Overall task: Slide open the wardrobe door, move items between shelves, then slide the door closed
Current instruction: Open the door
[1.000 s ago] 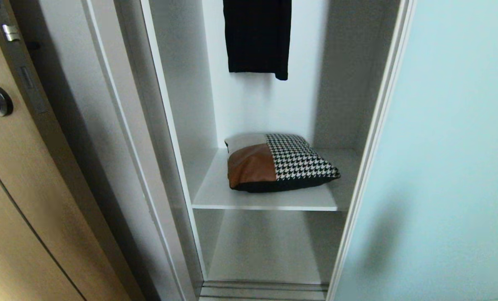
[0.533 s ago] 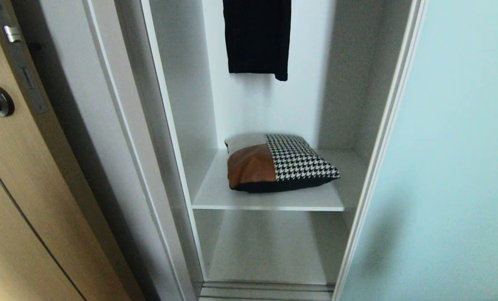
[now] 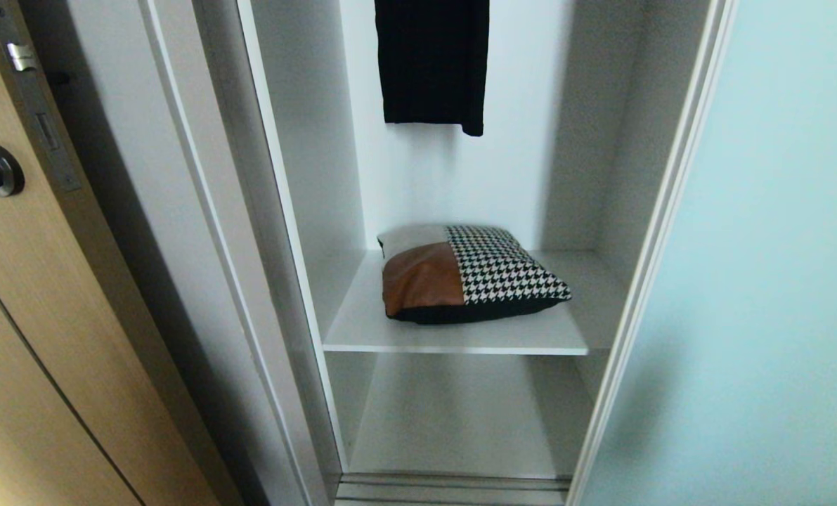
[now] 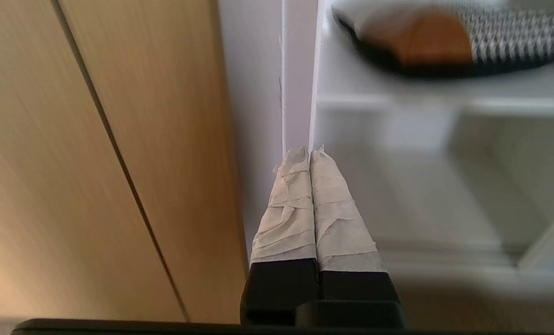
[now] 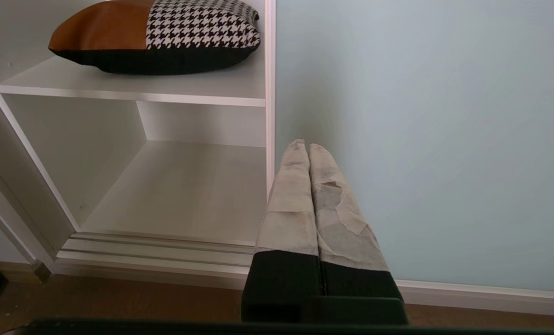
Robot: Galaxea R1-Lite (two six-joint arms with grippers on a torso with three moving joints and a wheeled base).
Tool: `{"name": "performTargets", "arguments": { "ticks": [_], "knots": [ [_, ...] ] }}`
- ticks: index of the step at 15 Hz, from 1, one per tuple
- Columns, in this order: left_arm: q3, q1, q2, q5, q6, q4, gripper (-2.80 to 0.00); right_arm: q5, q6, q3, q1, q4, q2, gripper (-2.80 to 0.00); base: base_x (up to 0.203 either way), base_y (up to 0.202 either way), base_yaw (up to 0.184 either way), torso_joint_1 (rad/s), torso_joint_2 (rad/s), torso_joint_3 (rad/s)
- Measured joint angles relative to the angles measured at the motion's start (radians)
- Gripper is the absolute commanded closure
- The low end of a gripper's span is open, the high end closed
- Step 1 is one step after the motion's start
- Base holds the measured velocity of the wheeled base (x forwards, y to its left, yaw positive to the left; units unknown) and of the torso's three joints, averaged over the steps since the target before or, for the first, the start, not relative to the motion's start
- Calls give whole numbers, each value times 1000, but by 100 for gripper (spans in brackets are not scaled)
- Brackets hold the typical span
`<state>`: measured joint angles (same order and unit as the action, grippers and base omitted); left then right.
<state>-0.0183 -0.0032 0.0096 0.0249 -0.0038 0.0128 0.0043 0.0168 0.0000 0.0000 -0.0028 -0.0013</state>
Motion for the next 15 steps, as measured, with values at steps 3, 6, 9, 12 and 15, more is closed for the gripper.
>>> {"name": "performTargets", "arguments": {
  "ticks": [3,6,9,12,15],
  "knots": [
    [-2,0,-10,-21,-72,6,0,0,0,0,0,0,0,0,0,0,0,0,0,0],
    [0,0,-12,-32,-166,7,0,0,0,0,-1,0,0,0,0,0,0,0,0,0],
    [0,0,-12,-35,-36,8,0,0,0,0,0,0,0,0,0,0,0,0,0,0],
    [13,0,-12,16,132,1,0,0,0,0,0,0,0,0,0,0,0,0,0,0],
    [16,0,-12,11,103,0,0,0,0,0,-1,0,0,0,0,0,0,0,0,0]
  ]
}}
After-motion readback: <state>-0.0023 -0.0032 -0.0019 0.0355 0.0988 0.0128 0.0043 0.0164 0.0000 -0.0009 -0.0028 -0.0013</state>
